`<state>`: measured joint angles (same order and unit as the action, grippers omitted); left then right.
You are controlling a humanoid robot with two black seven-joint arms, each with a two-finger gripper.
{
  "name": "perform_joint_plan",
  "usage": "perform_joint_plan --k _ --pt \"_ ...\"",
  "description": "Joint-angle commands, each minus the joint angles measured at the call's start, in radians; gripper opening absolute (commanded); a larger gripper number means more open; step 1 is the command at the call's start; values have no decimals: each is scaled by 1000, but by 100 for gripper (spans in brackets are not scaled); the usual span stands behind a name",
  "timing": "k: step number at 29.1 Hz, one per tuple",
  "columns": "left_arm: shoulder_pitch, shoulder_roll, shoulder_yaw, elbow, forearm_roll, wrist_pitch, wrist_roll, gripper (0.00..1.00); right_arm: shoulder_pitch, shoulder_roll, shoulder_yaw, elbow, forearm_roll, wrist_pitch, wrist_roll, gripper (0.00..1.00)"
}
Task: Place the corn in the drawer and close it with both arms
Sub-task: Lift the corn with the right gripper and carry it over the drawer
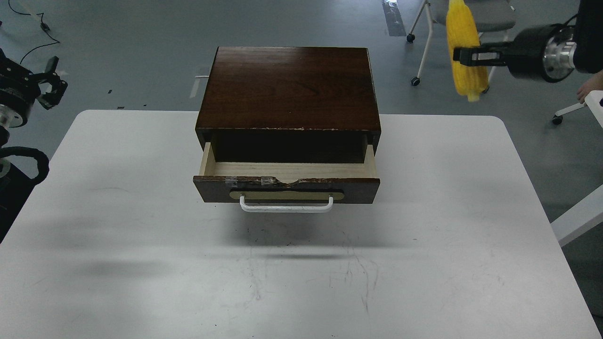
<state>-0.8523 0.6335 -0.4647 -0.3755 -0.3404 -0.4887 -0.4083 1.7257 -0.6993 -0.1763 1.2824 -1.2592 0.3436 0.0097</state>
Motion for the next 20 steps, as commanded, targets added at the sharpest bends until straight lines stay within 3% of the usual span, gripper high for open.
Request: perform_joint_plan --k 1,12,20 --pt "-2 9 0 -2 0 0 2 98 32 89 0 83 -178 0 24 2" --pt "-4 26 1 -2 0 0 2 98 17 335 -17 123 -419 0 61 2" --pt "-8 32 0 -2 0 0 2 98 11 380 -117 126 -486 0 75 3"
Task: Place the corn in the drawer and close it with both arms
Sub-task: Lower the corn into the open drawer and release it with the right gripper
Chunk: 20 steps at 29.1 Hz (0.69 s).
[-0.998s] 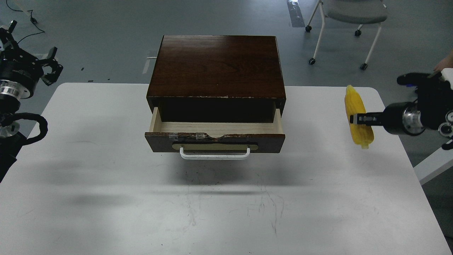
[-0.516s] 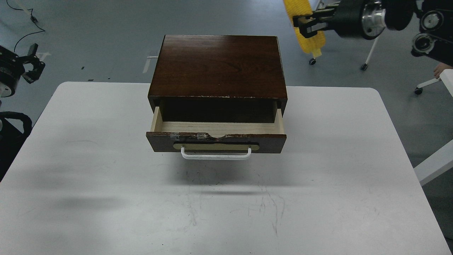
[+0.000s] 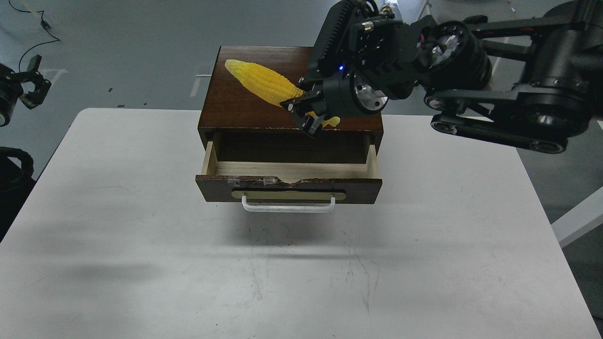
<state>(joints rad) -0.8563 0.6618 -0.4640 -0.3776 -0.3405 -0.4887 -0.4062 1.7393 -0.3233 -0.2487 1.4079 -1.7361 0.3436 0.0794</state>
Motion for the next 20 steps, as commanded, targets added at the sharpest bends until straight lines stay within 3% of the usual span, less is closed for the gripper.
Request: perform_joint_plan --k 1,7,13,15,20 --pt "-4 4 -1 0 0 0 0 98 -4 4 -53 0 -11 0 5 3" --pt "-9 2 -2 0 0 0 0 98 -53 4 -77 16 -25 0 8 14" --pt "-9 5 -5 0 -3 0 -3 98 -81 15 -77 13 -25 -2 13 42" --pt "-9 15 -5 0 -3 0 -3 98 -86 16 -77 11 -25 -2 31 62" --pt "-9 22 -5 0 -3 0 -2 98 -78 18 -73 8 -22 -2 57 79"
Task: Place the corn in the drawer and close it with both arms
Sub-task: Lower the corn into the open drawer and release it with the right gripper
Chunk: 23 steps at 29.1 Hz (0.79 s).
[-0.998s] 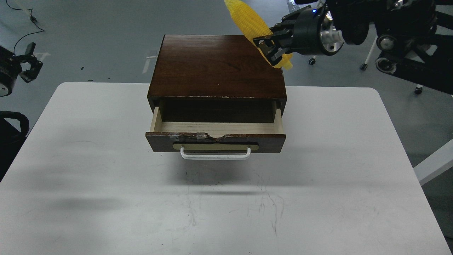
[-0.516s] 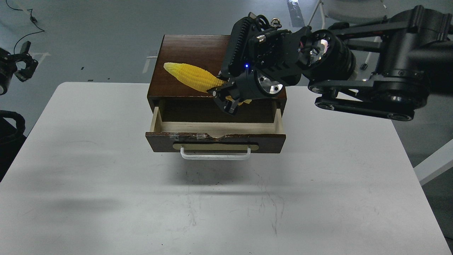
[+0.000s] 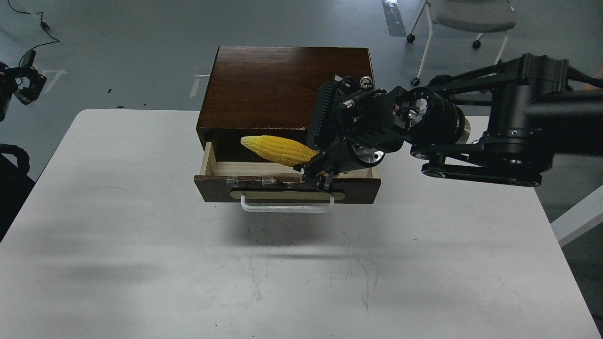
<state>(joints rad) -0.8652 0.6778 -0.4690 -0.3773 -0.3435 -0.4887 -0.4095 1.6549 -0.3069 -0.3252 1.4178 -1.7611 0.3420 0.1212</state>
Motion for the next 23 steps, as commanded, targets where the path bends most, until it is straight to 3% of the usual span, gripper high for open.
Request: perform_joint_plan --k 1,10,16,19,23 --pt "0 8 0 0 0 0 1 98 11 3 5 -2 5 0 15 81" --pt "-9 16 -3 0 0 0 1 98 26 -12 144 -29 37 -3 25 88" --pt "-21 34 6 -9 6 0 15 98 25 -27 377 -180 190 -3 28 97" --pt "-35 37 16 -11 15 0 18 98 16 -63 481 -267 354 -3 29 100" --pt "-54 36 15 -15 58 0 32 98 -32 -167 543 -312 799 -8 29 100"
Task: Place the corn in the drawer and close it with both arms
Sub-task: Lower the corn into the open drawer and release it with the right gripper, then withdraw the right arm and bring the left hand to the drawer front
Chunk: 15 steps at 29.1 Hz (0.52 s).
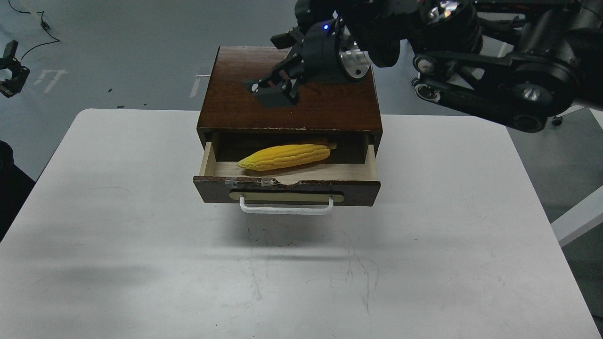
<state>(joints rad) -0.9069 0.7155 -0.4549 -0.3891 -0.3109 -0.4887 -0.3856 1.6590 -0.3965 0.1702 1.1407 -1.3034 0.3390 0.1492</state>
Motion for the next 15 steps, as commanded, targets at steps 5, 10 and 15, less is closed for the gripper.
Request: perform_joint_plan --k 5,10,15 --pt "-29 -16 1 -5 61 0 4 98 -94 -197 69 -79 779 -9 3 100" --pt "-107 -85 1 -4 217 0 -1 93 -232 -242 170 -252 1135 0 29 100" --pt "-156 -107 1 -20 383 0 -33 57 -327 -231 270 -463 1271 -1 29 100"
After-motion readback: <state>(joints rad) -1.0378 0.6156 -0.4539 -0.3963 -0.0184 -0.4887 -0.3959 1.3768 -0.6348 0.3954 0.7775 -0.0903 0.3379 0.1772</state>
